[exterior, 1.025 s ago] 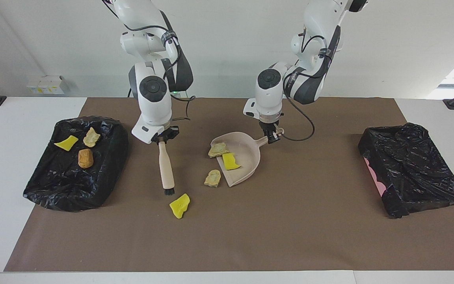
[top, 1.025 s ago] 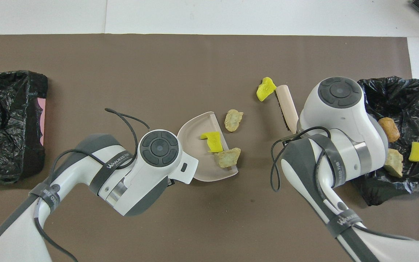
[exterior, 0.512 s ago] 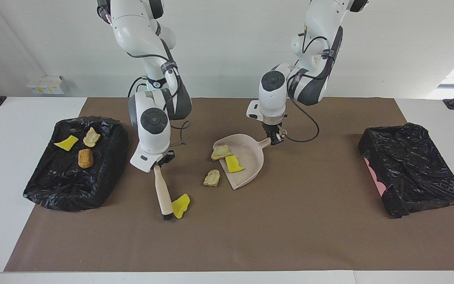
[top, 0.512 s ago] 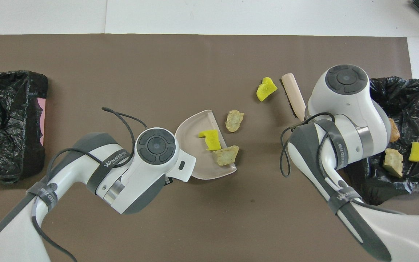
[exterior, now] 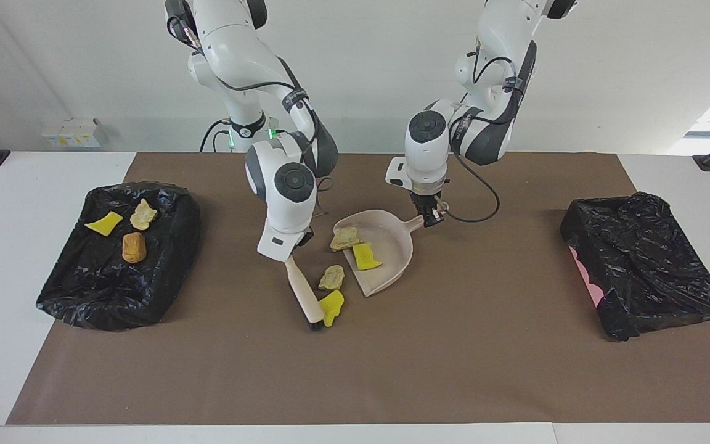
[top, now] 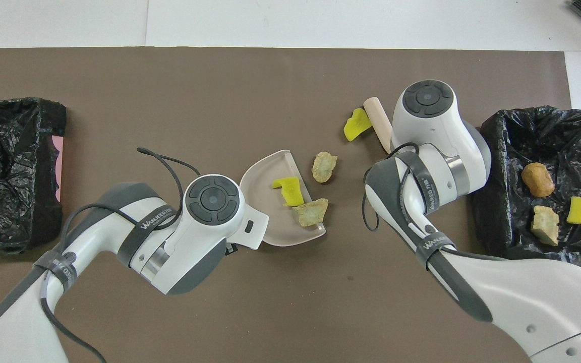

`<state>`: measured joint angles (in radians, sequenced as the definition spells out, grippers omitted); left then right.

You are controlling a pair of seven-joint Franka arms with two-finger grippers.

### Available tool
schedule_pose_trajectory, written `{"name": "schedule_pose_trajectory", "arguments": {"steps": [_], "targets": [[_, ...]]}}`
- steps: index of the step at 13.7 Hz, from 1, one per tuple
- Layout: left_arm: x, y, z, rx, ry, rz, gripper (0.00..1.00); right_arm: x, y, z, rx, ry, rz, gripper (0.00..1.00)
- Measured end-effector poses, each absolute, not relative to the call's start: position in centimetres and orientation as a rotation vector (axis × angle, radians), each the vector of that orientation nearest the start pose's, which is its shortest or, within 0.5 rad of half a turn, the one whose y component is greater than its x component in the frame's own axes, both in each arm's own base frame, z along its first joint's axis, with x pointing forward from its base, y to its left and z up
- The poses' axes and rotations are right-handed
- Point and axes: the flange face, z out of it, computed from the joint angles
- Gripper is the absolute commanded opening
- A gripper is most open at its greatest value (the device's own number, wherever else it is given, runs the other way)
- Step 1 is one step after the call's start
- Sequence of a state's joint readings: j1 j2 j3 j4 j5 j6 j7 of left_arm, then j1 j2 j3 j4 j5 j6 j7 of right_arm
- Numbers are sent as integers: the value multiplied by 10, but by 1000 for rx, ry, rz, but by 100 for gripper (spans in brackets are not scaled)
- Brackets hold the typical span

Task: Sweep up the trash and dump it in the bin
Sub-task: 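Push the remaining pieces into the dustpan with the right gripper's brush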

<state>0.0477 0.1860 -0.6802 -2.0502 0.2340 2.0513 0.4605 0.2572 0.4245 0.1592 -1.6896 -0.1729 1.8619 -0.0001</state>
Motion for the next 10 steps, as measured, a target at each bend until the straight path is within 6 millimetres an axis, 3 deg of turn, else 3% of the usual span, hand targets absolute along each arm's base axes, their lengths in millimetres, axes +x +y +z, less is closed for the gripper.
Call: {"name": "schedule_pose_trajectory", "arguments": {"steps": [7, 10], "targets": [[466, -313, 358, -2517, 1710, 178, 0, 523, 305, 337, -2886, -655, 507, 0], [469, -310, 358, -2528, 1697, 169, 0, 508, 320, 343, -2859, -658, 540, 0]]}}
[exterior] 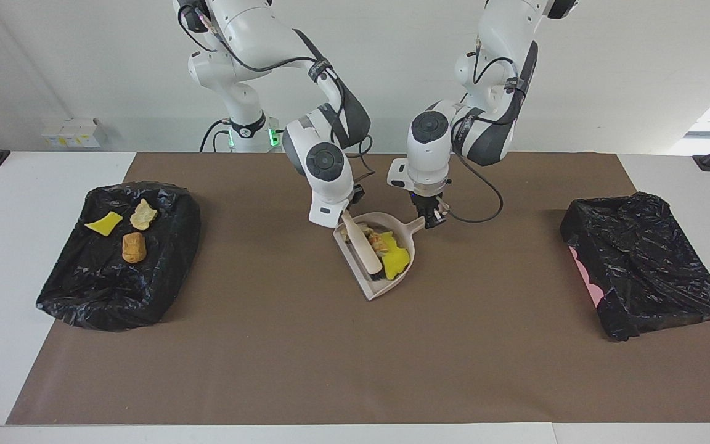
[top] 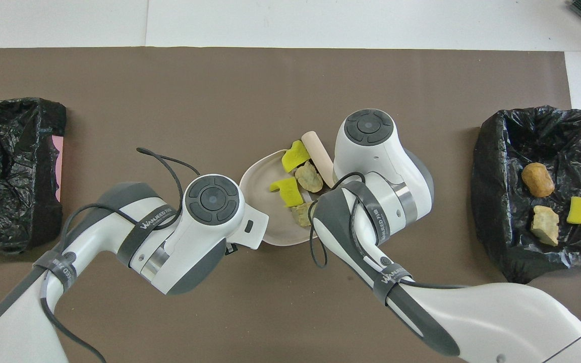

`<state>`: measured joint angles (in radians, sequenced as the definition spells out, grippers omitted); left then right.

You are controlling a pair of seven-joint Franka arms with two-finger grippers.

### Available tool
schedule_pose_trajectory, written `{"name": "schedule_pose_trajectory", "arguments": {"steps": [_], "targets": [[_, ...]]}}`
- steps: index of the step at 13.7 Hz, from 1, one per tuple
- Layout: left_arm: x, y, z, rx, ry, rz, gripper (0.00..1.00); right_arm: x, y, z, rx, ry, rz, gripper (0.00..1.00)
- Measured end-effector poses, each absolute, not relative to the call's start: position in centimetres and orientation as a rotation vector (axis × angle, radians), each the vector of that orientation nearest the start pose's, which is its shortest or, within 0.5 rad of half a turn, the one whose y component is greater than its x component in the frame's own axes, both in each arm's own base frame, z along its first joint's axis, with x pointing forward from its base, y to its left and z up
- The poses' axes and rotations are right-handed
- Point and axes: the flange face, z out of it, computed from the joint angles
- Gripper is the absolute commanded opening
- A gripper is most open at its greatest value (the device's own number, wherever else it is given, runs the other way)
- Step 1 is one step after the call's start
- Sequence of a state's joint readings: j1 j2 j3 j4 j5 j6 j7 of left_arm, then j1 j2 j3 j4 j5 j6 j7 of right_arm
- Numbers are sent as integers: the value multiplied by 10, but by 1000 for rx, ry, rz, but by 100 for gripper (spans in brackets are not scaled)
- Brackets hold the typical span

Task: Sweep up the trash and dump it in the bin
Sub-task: 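Push the remaining pieces into the dustpan with the right gripper's brush, then carry the loaded dustpan with the left gripper over the nearby bin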

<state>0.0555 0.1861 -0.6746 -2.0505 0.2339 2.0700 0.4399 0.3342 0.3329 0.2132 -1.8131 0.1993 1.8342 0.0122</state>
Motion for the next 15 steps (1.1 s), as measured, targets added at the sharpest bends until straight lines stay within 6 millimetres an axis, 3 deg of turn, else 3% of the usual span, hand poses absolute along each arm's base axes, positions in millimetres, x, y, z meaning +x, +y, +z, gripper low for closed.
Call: {"name": "schedule_pose_trajectory", "arguments": {"steps": [3, 8, 12, 15], "targets": [[474, -304, 358, -2512, 1726, 163, 0, 515, 308, 345, -2863, -625, 533, 0], [486, -288, 357, -2443, 1830, 160, 0, 546, 247, 376, -2881, -476, 480, 0], [492, -278, 357, -2396, 1892, 165, 0, 541, 240, 394, -2910, -494, 472, 0], [494, -275, 357, -2374, 1921, 165, 0, 529, 235, 379, -2934, -495, 515, 0]]}}
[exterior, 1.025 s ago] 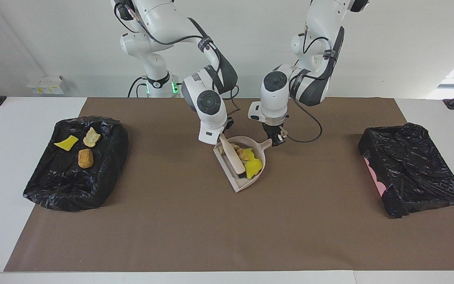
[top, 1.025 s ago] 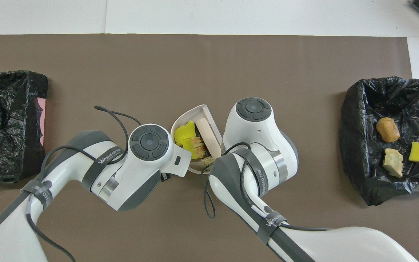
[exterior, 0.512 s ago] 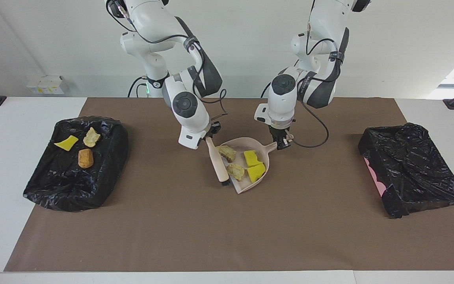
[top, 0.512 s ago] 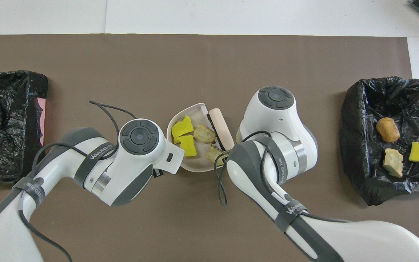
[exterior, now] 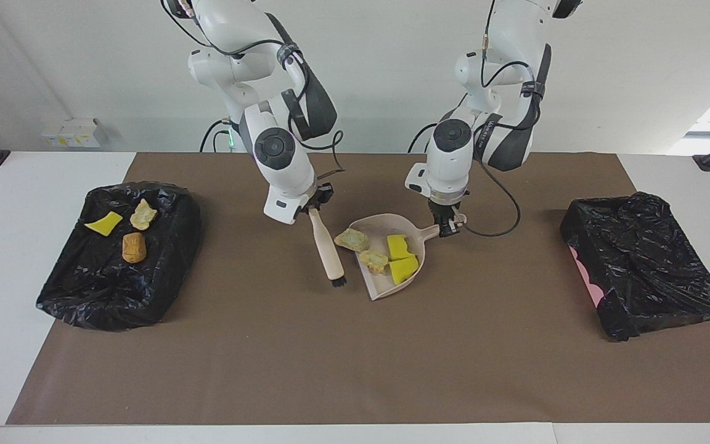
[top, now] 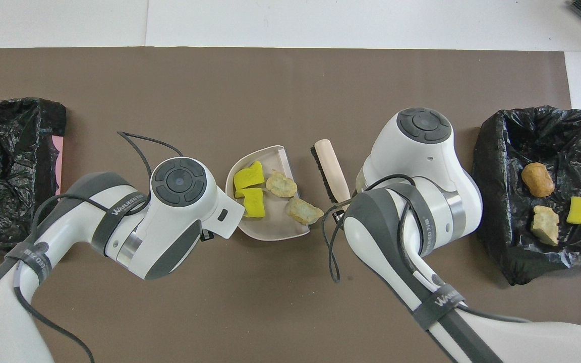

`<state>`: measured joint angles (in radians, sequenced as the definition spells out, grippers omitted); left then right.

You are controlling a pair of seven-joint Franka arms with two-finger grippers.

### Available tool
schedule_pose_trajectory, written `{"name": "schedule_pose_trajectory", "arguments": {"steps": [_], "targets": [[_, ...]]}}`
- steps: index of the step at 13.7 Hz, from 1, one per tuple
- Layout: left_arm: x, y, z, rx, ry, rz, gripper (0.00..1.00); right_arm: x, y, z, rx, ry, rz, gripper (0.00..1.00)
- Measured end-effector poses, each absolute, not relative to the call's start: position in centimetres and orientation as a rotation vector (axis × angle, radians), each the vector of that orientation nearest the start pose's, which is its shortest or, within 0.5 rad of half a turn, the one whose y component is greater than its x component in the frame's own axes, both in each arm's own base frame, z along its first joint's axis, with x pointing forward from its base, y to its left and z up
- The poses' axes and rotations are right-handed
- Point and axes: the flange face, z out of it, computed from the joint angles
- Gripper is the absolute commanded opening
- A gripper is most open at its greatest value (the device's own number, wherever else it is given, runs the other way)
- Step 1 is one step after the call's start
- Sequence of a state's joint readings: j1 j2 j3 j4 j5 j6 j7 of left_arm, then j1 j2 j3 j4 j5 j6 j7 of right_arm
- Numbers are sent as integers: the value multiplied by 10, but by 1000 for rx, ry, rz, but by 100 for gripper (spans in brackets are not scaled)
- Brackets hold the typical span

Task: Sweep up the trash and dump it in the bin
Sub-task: 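Carry the loaded dustpan with the left gripper over the nearby bin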

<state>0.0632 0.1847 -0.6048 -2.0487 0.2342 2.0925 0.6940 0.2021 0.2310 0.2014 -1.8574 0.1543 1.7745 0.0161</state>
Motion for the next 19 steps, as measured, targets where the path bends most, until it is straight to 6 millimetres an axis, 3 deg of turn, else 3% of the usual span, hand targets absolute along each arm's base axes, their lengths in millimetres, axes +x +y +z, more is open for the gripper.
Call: {"name": "schedule_pose_trajectory", "arguments": {"steps": [4, 6, 8, 10, 12, 16, 19], "targets": [[492, -275, 357, -2338, 1963, 171, 0, 505, 239, 351, -3005, -344, 589, 0], [489, -274, 356, -2327, 1970, 178, 0, 485, 263, 347, -3038, -292, 587, 0], [483, -273, 356, -2312, 1974, 186, 0, 460, 305, 342, -3055, -243, 564, 0], [481, -273, 356, -2307, 1974, 188, 0, 448, 335, 345, -2967, -152, 549, 0], [481, -272, 356, -2305, 1974, 189, 0, 444, 352, 350, -2912, -86, 518, 0], [482, -270, 357, -2291, 1991, 190, 0, 452, 337, 351, -2907, -34, 565, 0], [494, -248, 362, -2256, 2023, 200, 0, 461, 308, 368, -2932, -9, 610, 0]]}}
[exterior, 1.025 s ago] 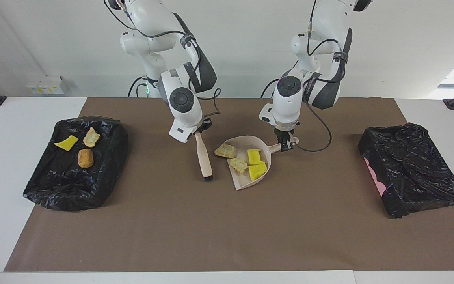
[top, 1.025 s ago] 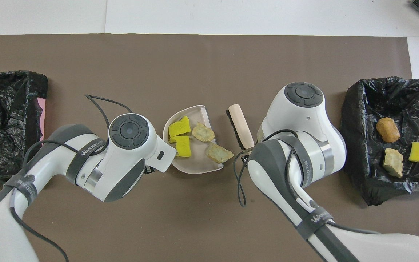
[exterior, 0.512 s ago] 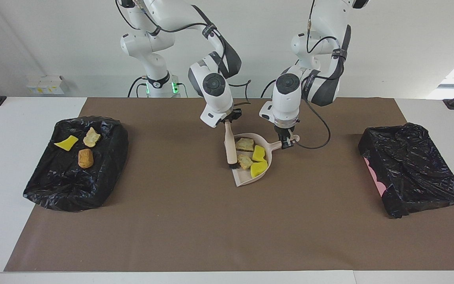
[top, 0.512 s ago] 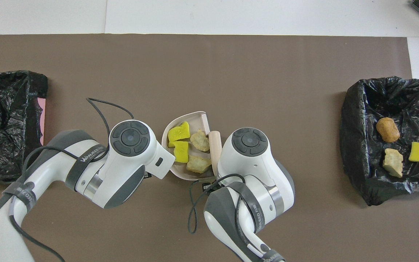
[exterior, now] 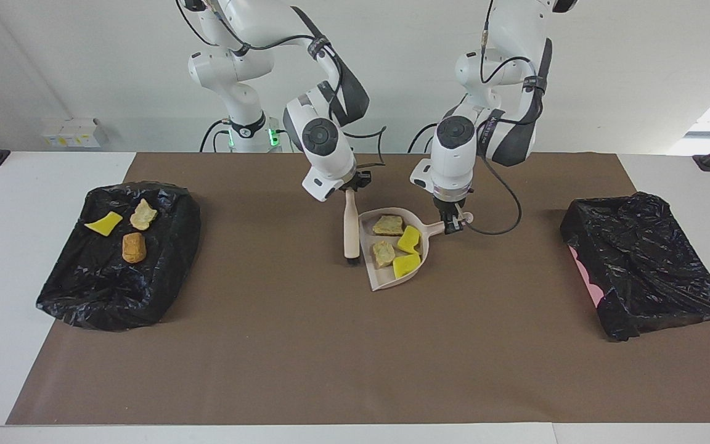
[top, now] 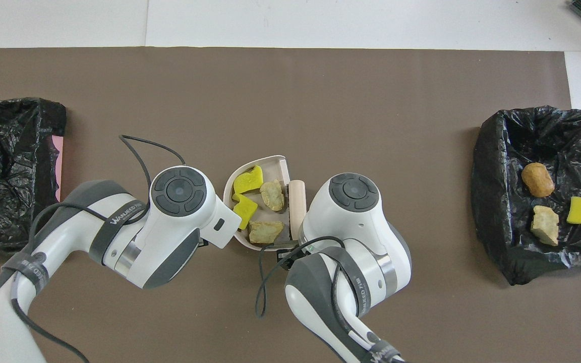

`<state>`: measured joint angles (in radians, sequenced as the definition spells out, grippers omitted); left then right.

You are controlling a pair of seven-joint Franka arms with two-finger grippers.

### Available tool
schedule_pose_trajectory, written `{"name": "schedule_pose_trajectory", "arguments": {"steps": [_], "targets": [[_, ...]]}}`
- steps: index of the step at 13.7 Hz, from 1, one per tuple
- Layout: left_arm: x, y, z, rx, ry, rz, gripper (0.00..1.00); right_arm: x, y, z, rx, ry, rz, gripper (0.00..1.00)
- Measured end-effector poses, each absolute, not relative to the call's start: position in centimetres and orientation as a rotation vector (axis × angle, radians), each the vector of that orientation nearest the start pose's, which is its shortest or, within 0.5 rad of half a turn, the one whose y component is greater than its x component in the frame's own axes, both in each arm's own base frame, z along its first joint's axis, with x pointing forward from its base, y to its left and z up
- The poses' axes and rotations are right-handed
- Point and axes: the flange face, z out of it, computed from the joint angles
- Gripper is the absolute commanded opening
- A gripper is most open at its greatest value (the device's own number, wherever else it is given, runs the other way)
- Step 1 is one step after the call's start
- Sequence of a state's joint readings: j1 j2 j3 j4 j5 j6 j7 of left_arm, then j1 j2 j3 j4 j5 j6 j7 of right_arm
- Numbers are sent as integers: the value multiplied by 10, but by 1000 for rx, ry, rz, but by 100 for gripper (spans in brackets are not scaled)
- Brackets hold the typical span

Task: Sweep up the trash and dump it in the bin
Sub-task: 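Carry the loaded dustpan with the left gripper over the nearby bin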

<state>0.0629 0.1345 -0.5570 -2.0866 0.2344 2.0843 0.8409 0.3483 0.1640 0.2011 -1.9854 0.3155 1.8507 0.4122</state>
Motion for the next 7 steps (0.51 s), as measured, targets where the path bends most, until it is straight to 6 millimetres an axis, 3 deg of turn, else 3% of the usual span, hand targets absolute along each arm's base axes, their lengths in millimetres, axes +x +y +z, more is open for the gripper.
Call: {"name": "schedule_pose_trajectory", "arguments": {"steps": [3, 5, 7], "targets": [[512, -206, 384, -2201, 2047, 194, 0, 453, 302, 395, -2994, -73, 627, 0], [524, -167, 413, -2165, 2045, 160, 0, 439, 317, 405, -3021, -89, 619, 0], [534, -113, 452, -2159, 2027, 115, 0, 416, 346, 410, -3046, -101, 613, 0]]}}
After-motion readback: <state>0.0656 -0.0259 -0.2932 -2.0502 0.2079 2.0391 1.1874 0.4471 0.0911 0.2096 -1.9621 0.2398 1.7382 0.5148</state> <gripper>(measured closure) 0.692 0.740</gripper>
